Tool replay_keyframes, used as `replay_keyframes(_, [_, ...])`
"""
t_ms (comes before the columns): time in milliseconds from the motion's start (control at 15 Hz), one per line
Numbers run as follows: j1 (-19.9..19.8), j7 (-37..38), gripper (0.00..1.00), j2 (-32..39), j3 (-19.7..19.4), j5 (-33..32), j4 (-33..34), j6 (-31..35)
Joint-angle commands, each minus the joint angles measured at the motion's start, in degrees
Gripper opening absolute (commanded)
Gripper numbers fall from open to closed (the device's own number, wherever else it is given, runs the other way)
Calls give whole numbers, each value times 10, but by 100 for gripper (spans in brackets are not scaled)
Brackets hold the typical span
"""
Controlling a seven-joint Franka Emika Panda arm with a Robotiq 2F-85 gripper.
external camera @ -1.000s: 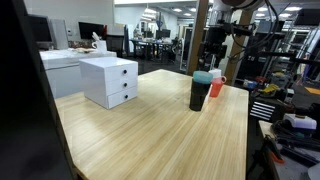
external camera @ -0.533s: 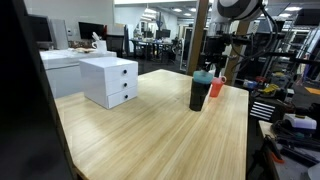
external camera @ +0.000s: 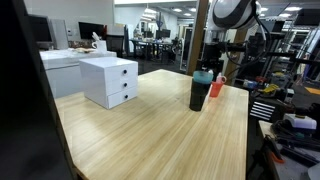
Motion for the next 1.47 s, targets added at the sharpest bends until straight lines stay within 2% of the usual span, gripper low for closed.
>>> replay_keyframes(0, [2, 11, 94, 26, 2, 17, 11, 21])
replay_keyframes(400, [3, 11, 100, 52, 3, 20, 27, 29])
replay_keyframes(667, [4, 11, 100, 61, 3, 18, 24, 26])
replay_keyframes(800, [4, 11, 74, 65, 3, 18, 24, 26])
replay_keyframes(933, [4, 11, 59, 68, 3, 18, 25, 25])
replay_keyframes(1067, [4, 11, 47, 66, 3, 16, 27, 24])
replay_keyframes(1267, [6, 19, 40, 58, 2, 8, 31, 14])
replay_keyframes(1400, [7, 20, 31, 49, 3, 4, 37, 1])
